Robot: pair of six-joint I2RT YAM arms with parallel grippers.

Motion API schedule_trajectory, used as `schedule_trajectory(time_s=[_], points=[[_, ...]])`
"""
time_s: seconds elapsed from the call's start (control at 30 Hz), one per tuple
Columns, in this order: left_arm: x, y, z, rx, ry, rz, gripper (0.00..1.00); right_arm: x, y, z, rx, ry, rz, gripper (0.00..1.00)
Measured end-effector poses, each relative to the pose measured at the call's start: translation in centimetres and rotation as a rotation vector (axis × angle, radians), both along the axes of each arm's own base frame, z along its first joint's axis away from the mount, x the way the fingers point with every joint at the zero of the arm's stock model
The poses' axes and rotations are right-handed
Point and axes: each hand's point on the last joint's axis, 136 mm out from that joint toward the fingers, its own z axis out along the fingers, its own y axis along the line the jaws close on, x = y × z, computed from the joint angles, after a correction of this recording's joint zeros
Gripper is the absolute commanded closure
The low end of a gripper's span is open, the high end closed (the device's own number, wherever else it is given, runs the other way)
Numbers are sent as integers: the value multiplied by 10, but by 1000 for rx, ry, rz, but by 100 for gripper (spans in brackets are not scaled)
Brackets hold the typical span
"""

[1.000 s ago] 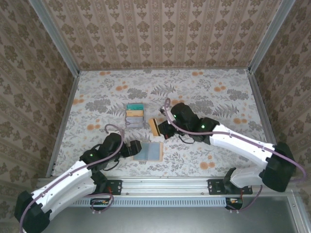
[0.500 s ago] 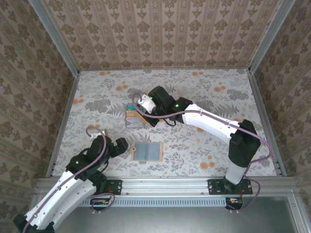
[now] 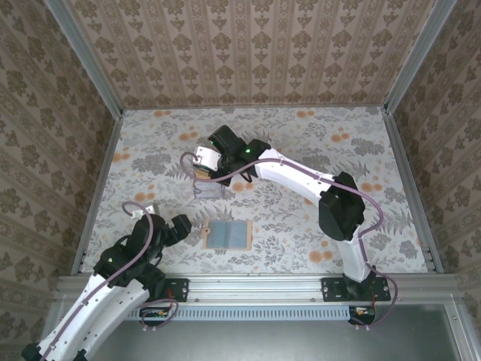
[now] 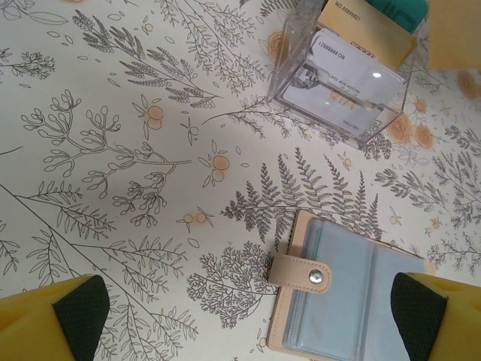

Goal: Take the credit cards out of the card holder

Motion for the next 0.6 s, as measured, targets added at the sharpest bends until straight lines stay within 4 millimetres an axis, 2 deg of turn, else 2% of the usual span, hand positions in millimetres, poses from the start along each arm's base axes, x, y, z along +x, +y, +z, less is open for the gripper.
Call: schedule_trajectory(time_s=[0.23, 0.6], points=[[-1, -3, -1, -11, 8, -12, 0, 16, 6, -16, -78, -39, 35, 100], [-2, -4, -6, -16, 21, -19, 0, 28, 5, -49, -178, -55, 48, 100]])
